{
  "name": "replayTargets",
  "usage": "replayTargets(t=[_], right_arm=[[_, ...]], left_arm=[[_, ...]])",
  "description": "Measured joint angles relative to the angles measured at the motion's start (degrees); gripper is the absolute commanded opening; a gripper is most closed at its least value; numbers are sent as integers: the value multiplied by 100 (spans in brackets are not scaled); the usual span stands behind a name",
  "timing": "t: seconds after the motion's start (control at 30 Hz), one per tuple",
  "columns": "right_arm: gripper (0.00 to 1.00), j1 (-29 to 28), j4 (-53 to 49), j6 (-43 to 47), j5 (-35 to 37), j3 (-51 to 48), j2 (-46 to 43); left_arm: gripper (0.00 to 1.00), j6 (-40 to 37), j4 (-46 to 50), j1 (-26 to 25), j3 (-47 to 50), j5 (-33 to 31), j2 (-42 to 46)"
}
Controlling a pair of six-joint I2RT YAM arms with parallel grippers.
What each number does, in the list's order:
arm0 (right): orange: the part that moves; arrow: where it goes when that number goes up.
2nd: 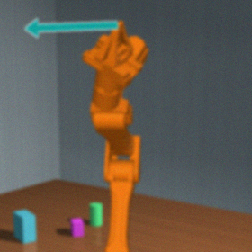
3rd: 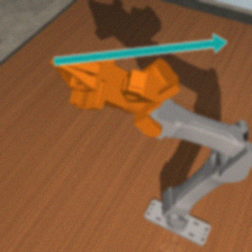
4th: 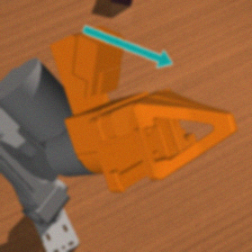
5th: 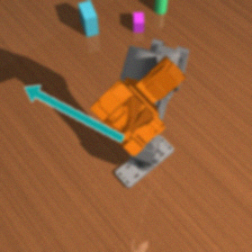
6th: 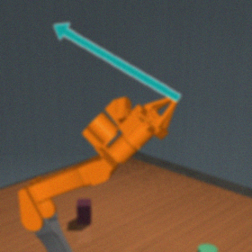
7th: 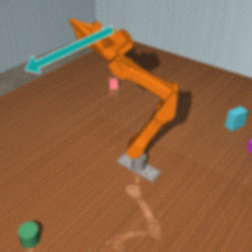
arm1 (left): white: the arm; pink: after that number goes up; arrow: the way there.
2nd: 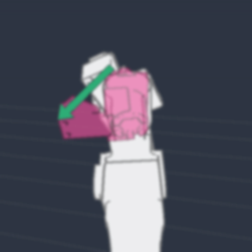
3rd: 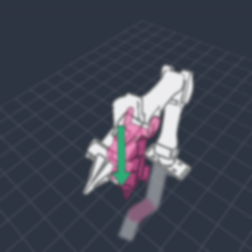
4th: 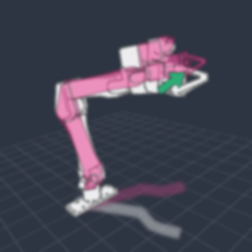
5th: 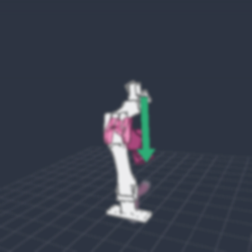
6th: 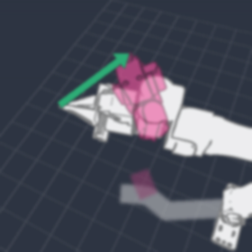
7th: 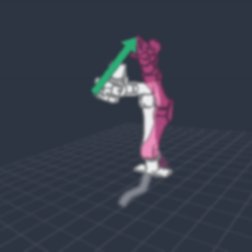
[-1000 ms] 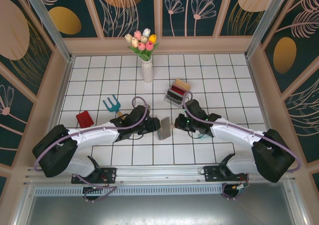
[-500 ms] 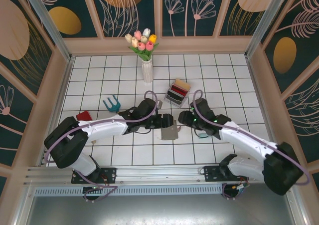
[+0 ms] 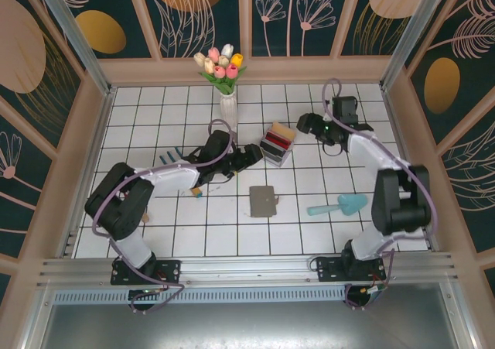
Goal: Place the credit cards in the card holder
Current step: Rotate the storage box at the center of the table.
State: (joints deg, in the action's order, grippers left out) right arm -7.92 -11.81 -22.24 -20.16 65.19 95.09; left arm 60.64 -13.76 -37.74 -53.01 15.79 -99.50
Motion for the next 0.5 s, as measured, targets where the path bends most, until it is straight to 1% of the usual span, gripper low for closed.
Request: replayTargets(t=[0.17, 0.2, 0.23, 0.37, 0.5], right_arm=[[78, 46, 17, 205, -708, 999, 1233], [80, 46, 26, 223, -879, 1154, 1436], [81, 46, 35, 225, -1023, 1272, 1609], [81, 44, 46, 223, -1499, 1556, 2118], [79, 33, 46, 223, -1941, 1528, 2269]], left_arm=[[91, 214, -190, 87, -151, 98, -420], [91, 254, -195, 92, -210, 107, -476], [91, 271, -216, 101, -254, 122, -511], [91, 313, -284, 101, -369, 144, -535], [91, 310, -295, 101, -400, 155, -535]])
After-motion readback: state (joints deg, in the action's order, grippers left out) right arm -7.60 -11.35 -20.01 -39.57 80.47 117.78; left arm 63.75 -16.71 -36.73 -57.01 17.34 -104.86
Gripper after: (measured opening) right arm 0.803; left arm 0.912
